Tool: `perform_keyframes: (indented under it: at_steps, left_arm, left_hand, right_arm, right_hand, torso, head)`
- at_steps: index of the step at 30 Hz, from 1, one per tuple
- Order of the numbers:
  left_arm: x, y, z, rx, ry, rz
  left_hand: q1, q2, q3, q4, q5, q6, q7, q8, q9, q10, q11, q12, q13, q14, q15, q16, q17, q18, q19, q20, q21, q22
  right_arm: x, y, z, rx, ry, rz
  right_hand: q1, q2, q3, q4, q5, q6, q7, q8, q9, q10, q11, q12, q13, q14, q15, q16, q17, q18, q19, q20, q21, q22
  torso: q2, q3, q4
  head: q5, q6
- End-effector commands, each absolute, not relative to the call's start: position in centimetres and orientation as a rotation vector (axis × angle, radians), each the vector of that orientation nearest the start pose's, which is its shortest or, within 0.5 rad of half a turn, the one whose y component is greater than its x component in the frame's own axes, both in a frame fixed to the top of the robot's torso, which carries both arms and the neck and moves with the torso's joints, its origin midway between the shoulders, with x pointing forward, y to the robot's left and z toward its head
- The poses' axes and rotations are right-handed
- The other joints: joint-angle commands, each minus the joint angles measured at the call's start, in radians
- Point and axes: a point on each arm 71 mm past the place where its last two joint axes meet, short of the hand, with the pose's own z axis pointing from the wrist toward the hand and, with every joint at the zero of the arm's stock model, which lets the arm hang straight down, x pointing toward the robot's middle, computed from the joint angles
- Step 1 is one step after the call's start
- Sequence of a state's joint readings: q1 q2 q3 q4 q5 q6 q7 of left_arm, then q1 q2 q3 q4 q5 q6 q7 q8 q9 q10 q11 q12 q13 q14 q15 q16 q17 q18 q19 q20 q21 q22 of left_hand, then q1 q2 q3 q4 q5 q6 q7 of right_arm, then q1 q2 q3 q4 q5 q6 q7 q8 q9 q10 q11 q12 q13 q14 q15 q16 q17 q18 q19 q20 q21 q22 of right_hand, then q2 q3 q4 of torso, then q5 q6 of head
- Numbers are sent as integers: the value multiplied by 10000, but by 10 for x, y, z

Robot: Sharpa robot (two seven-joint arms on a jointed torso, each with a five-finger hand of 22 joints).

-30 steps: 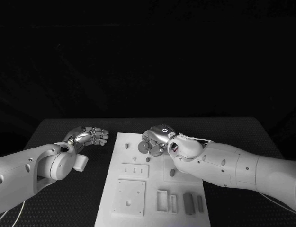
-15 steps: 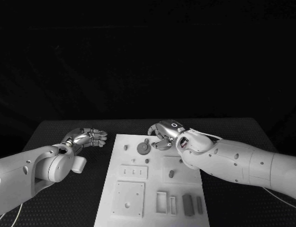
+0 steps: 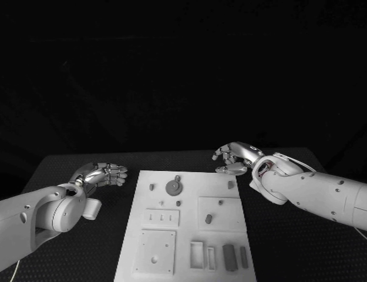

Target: Assemble the parts on the task board

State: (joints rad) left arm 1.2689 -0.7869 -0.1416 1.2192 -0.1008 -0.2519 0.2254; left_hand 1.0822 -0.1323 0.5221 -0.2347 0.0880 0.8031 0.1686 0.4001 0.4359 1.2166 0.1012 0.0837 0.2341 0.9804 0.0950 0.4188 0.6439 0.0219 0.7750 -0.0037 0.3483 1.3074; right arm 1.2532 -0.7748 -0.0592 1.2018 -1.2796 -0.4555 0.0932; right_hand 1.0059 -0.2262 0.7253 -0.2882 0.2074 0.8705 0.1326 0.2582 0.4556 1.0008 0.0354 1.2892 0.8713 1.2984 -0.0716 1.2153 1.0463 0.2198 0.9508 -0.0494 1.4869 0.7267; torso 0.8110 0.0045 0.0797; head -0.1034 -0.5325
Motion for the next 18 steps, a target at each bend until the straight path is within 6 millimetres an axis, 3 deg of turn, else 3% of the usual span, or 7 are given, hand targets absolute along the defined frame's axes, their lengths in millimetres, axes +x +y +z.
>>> perform_keyframes:
  at_steps: [1, 9, 18]
  left_arm:
    - [539, 272, -201, -10812, 15462, -12415]
    - [540, 271, -203, -10876, 15461, -12418]
    - [540, 270, -205, -10912, 15499, -12433]
  left_hand:
    - [20, 106, 23, -22, -2, 139, -19, 60, 27, 182, -43, 91, 51, 65, -33, 40, 16, 161, -36, -38, 67, 218]
    - [0, 101, 3, -49, -7, 120, 31, 13, 23, 217, -38, 81, 72, 60, -34, 35, 15, 154, -35, -46, 75, 215]
    - [-25, 83, -10, -71, -8, 55, 86, -56, 13, 117, 18, -4, 60, 42, -24, 22, 11, 148, -44, -42, 75, 210]
  right_arm:
    - [544, -275, -172, 458, 15427, 7108]
    - [539, -311, -193, 856, 16039, 6579]
    - [534, -321, -216, 1130, 16451, 6340]
  right_hand:
    - [-3, 97, -230, -19, 130, 8, 176, 20, 11, -122, 14, 21, 17, -123, -17, -44, 22, 420, -145, -4, -60, 31]
    - [76, 134, -838, -28, 345, -71, 221, 5, -2, -339, 62, -30, 19, -345, 33, -159, 30, 420, -451, 120, -155, 92]
    - [53, 119, -1214, -26, 485, -169, 252, -38, -29, -415, 90, -23, 26, -411, 60, -170, 51, 420, -540, 188, -173, 137]
  torso:
    - [-38, 76, -91]
    - [-110, 202, -208]
    - [-152, 304, -289]
  head:
    - [18, 14]
    - [25, -15]
    - [37, -95]
